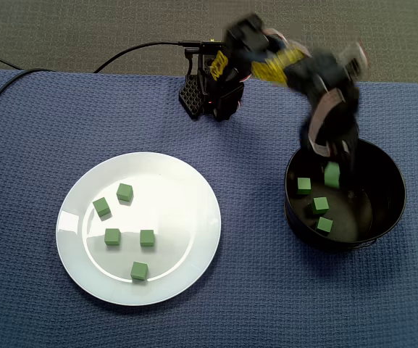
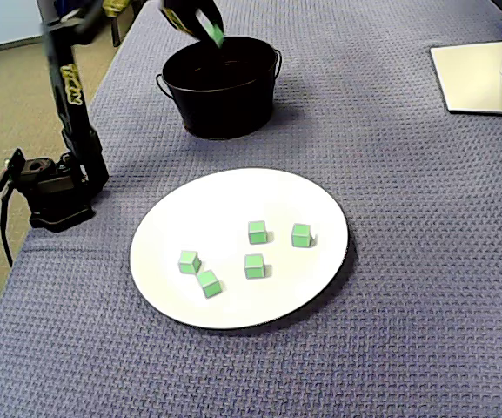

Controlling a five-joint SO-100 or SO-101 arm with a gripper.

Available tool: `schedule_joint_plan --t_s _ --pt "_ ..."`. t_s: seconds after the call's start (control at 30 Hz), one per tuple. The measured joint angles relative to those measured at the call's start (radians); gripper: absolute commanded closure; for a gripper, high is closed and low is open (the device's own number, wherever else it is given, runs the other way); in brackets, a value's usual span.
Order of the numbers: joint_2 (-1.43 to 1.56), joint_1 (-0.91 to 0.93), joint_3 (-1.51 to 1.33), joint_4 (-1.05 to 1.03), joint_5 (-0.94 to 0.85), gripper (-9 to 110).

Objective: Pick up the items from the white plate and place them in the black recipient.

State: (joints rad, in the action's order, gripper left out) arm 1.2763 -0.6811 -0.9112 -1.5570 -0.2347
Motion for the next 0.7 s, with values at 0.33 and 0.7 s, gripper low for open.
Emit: schedule_joint_plan --t_s 0.33,0.7 --pt "-0.172 -0.014 0.038 -0.021 -0.014 52" --pt "0.351 0.710 -0.075 -0.192 0.155 55"
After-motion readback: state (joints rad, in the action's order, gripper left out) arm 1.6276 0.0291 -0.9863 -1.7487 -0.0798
